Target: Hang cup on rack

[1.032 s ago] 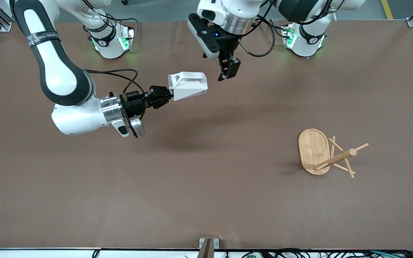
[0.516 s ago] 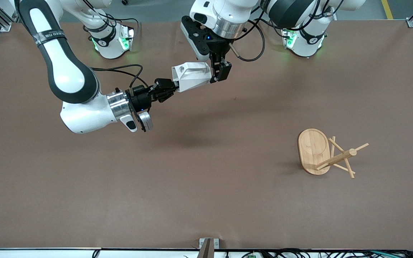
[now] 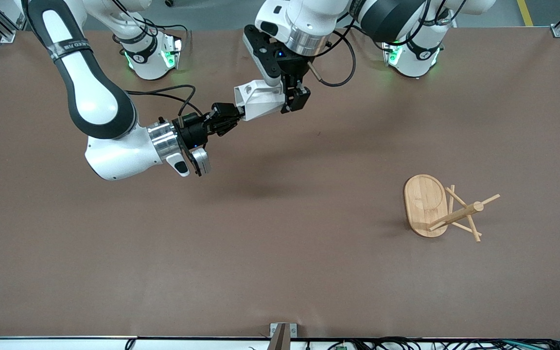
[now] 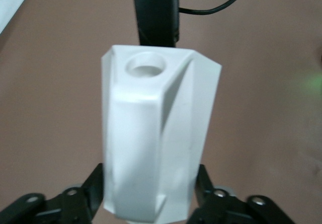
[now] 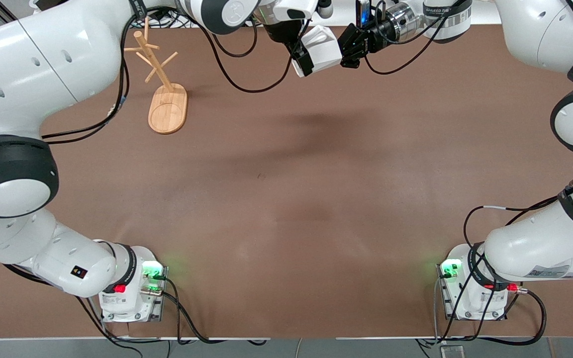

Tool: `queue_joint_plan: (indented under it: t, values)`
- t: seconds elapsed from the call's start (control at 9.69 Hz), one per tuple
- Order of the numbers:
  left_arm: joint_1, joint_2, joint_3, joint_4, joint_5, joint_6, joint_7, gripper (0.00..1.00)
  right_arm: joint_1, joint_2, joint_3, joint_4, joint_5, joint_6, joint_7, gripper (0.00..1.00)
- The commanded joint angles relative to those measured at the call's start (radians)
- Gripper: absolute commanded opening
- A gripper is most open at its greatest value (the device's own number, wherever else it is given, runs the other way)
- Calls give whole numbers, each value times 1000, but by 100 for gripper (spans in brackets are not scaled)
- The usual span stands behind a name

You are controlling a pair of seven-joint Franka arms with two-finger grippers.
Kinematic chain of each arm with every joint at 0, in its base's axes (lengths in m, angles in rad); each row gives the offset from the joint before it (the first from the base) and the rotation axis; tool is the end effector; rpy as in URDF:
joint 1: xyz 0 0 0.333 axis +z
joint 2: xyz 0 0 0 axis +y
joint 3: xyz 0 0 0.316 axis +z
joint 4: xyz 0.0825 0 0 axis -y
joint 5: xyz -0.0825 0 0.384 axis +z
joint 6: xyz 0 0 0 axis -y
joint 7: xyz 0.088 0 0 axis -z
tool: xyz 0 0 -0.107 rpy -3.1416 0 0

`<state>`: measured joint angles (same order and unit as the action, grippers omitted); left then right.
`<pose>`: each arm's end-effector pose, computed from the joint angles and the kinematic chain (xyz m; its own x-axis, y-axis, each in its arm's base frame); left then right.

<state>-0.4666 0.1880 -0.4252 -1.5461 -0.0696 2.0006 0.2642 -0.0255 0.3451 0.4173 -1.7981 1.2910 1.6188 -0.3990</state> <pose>0.4176 -0.4873 0.5772 0.4261 -0.8522 0.3035 -0.9019 -0.4265 0.0686 0.5400 0.3033 0.4194 0.8898 0.4353 -0.1370 -0.0658 -0.1746 -0.9824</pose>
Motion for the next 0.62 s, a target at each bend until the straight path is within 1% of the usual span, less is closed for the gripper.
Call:
queue_joint_plan:
  t: [0.0,0.1,0.21,0.31,0.52]
  values:
    - [-1,34,2,0,21,10,-2,63,-19,-26,29,-9,-4,-19,9,1]
    - [-1,34,2,-2,21,10,-2,41,-19,-26,29,-9,-4,-17,9,1]
    - [-3,34,2,-2,21,12,-3,19,-27,-26,40,-6,-4,-22,11,11]
    - [-3,34,2,0,19,10,-6,3,-30,-32,40,-6,-6,-20,11,98]
    - [11,33,3,0,17,10,-7,0,-37,-73,31,-6,-18,-8,11,100]
